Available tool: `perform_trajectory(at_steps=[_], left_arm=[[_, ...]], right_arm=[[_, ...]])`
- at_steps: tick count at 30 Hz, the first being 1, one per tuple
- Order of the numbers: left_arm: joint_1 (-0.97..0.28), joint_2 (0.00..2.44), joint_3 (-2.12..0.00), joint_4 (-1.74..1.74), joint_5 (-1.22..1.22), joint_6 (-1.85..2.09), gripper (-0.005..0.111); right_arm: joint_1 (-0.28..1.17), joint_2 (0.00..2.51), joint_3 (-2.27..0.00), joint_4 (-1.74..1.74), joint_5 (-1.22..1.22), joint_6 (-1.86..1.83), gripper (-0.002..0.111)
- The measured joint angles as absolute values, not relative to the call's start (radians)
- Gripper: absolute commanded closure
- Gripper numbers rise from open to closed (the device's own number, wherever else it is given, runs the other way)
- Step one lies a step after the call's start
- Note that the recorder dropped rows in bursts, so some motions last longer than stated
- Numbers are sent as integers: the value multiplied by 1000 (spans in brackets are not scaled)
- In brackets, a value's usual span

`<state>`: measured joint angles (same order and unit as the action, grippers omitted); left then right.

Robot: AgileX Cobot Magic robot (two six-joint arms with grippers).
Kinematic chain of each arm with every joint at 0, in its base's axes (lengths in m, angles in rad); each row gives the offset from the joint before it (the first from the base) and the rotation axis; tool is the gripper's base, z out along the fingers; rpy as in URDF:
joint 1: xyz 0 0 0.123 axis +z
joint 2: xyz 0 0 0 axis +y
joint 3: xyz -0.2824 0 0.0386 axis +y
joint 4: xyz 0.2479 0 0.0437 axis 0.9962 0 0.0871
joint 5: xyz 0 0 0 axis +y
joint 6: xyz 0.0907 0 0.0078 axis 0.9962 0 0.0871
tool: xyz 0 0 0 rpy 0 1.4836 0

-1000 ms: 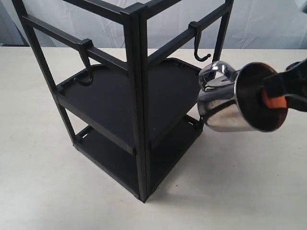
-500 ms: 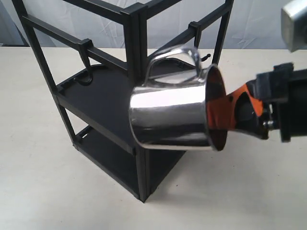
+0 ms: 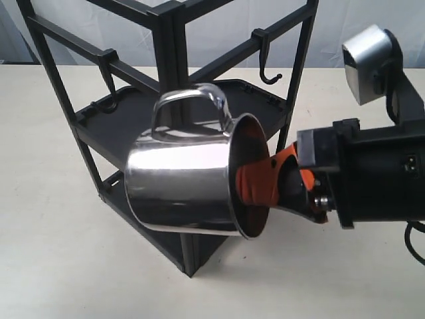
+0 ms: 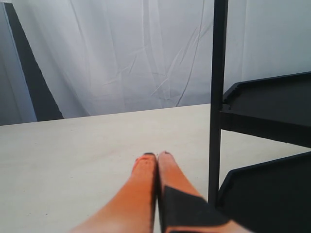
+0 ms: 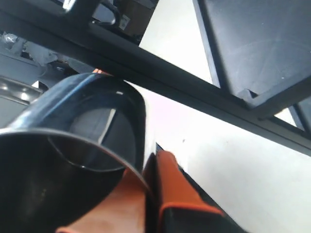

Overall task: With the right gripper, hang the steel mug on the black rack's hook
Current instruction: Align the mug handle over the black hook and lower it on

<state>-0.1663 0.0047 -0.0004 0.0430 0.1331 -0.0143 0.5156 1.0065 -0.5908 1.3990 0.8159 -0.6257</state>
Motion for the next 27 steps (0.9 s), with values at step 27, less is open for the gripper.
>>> perform_trajectory(at_steps=[27], left_arm=[[-166,5,0,43,133,-14,105]], right_arm=[[-94,1364,-755,1132,1223,-789,109]])
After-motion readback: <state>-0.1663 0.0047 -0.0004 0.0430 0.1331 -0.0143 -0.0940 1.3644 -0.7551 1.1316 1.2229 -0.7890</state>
